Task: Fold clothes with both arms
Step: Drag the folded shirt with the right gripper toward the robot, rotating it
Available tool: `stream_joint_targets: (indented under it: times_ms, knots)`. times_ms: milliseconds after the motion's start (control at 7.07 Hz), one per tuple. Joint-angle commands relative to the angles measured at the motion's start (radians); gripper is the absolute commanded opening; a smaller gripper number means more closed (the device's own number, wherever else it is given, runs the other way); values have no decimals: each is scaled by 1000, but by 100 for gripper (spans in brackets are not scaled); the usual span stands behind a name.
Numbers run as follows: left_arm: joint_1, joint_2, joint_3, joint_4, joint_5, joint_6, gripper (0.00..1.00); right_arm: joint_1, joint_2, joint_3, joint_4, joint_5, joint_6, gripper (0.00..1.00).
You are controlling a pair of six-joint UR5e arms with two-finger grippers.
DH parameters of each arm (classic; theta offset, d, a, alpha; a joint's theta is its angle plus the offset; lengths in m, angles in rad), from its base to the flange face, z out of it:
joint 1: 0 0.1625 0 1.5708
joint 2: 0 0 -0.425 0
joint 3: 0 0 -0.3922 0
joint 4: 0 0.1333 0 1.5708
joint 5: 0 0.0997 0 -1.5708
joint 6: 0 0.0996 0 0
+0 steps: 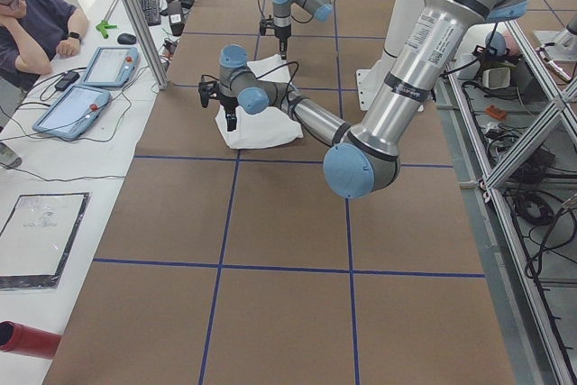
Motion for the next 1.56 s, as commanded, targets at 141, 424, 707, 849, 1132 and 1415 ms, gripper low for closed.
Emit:
stream_joint_targets:
  times_ms: [141, 424, 707, 849, 1132, 1415]
  knots:
    - [0, 0, -3, 1, 1, 0, 99, 25, -94, 103, -1, 13, -13, 0]
    - [0, 1, -4, 1, 9, 0, 99, 28, -299, 292, -1, 16, -85, 0]
    - [2, 3, -10, 1, 20, -5, 99, 31, -452, 416, -1, 13, -108, 0]
    - [0, 3, -12, 1, 21, -5, 99, 16, -551, 503, -1, 19, -107, 0]
    - [0, 3, -14, 0, 21, -3, 99, -176, -671, 637, -3, 52, -87, 0]
    - [2, 3, -18, 0, 21, -3, 99, -457, -649, 674, -3, 20, 150, 0]
